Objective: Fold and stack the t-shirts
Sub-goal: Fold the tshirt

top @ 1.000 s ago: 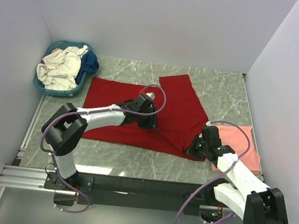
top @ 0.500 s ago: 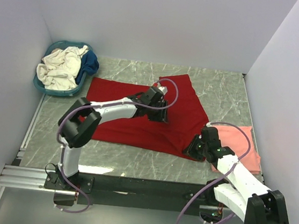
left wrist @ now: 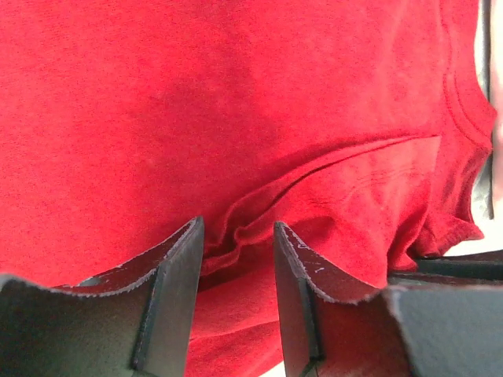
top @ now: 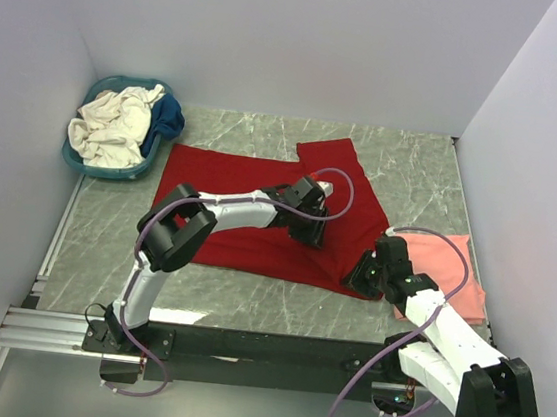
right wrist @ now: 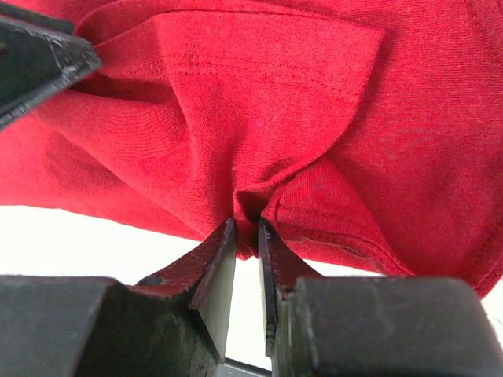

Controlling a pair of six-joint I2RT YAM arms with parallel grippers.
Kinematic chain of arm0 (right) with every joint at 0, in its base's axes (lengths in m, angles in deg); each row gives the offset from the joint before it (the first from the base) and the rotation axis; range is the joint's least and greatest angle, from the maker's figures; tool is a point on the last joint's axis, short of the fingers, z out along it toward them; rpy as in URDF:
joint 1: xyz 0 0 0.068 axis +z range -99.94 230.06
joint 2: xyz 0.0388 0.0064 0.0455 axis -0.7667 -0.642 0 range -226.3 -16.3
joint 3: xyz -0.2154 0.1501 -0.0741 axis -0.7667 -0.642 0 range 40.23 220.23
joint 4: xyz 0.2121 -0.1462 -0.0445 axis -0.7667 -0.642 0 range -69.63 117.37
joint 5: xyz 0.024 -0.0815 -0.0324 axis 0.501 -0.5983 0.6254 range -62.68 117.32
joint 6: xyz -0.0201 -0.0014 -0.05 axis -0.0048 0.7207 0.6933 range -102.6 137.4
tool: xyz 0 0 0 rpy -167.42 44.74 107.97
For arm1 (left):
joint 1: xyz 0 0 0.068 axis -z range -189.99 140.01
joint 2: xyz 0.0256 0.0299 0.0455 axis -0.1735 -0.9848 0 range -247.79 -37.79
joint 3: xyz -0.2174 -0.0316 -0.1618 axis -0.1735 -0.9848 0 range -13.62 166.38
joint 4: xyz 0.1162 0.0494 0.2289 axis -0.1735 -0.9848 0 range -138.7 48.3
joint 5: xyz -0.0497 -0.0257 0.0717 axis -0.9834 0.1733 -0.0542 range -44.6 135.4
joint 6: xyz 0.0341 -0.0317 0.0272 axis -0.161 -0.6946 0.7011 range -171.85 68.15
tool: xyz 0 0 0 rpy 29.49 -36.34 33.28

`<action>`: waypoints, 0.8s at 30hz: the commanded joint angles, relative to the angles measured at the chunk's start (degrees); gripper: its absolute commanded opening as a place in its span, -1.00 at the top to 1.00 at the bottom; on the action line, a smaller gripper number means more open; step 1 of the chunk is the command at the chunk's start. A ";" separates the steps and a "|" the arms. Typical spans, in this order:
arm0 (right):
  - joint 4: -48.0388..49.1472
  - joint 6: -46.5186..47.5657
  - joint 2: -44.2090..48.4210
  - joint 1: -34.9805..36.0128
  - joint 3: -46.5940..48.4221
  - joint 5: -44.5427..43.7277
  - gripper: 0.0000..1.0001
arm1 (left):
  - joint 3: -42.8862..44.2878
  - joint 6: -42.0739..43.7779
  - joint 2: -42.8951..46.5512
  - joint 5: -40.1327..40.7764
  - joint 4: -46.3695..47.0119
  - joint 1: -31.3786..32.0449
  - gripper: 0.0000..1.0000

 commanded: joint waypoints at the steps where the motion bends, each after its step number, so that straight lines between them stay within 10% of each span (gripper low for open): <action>1: 0.49 -0.42 0.23 0.41 1.71 -1.22 0.50 | 3.49 1.87 -0.73 -1.10 -0.44 0.60 0.09; 18: -0.47 0.20 0.76 0.41 3.55 -1.57 0.51 | 5.78 2.40 -3.81 1.89 -2.38 1.39 0.40; 24: -1.09 0.37 1.20 0.41 4.52 -2.36 0.51 | 6.57 2.66 -3.64 2.42 -2.64 1.39 0.82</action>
